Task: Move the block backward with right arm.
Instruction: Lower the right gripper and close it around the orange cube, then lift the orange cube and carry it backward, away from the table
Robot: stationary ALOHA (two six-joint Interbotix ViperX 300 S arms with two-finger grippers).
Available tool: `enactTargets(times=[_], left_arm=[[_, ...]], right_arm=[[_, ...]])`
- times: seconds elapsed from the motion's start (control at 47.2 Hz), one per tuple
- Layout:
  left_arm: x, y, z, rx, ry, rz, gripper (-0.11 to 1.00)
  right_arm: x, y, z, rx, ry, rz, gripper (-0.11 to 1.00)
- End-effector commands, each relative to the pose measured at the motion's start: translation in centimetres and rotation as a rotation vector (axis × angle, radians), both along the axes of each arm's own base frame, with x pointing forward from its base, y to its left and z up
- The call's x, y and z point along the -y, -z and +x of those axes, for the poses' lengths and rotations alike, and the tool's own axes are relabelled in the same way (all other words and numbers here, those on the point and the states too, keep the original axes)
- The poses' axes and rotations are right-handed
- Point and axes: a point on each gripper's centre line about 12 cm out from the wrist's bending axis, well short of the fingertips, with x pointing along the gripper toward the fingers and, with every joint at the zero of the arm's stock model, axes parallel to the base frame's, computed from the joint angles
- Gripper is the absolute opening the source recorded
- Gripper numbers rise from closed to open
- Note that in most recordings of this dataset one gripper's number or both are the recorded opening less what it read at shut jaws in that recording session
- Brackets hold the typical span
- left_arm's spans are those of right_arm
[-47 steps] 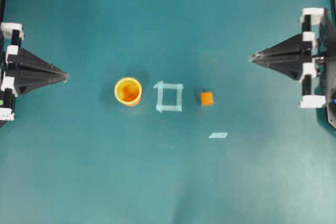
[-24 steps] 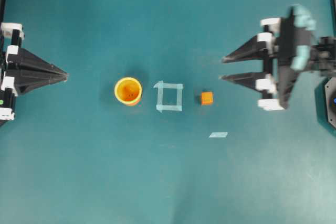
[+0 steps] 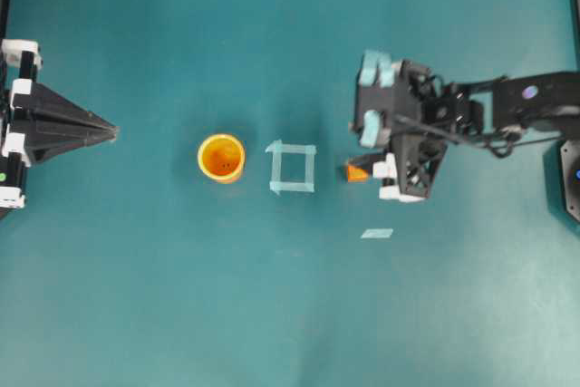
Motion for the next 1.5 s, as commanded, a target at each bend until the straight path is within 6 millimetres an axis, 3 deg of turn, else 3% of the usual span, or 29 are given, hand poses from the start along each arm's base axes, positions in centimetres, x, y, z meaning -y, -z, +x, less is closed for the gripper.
enactTargets(times=[0.0, 0.191, 0.466, 0.868, 0.996, 1.144, 1.483], left_arm=[[0.0, -1.2, 0.2, 0.029, -0.001, 0.001, 0.0], [0.0, -1.1, 0.2, 0.026, -0.001, 0.003, 0.0], [0.0, -1.2, 0.2, 0.028, -0.001, 0.001, 0.0], [0.0, -1.0, 0.2, 0.012, -0.001, 0.003, 0.0], [-0.1, -1.0, 0.2, 0.011, -0.003, 0.002, 0.0], [-0.1, -1.1, 0.2, 0.015, -0.003, 0.0, 0.0], [-0.1, -1.2, 0.1, 0.018, -0.003, 0.002, 0.0]], right_arm=[[-0.5, -0.1, 0.6, 0.008, -0.016, -0.002, 0.62], [-1.5, 2.3, 0.2, -0.058, -0.038, 0.007, 0.62], [-1.7, 4.3, -0.3, -0.049, -0.042, 0.008, 0.62], [-1.7, 5.5, 0.1, -0.046, -0.04, 0.009, 0.6], [-1.6, 5.4, 0.1, -0.055, -0.038, 0.01, 0.53], [-1.6, 3.7, 0.5, -0.05, -0.038, 0.009, 0.4], [-1.4, -4.2, 1.1, -0.049, -0.036, 0.006, 0.4]])
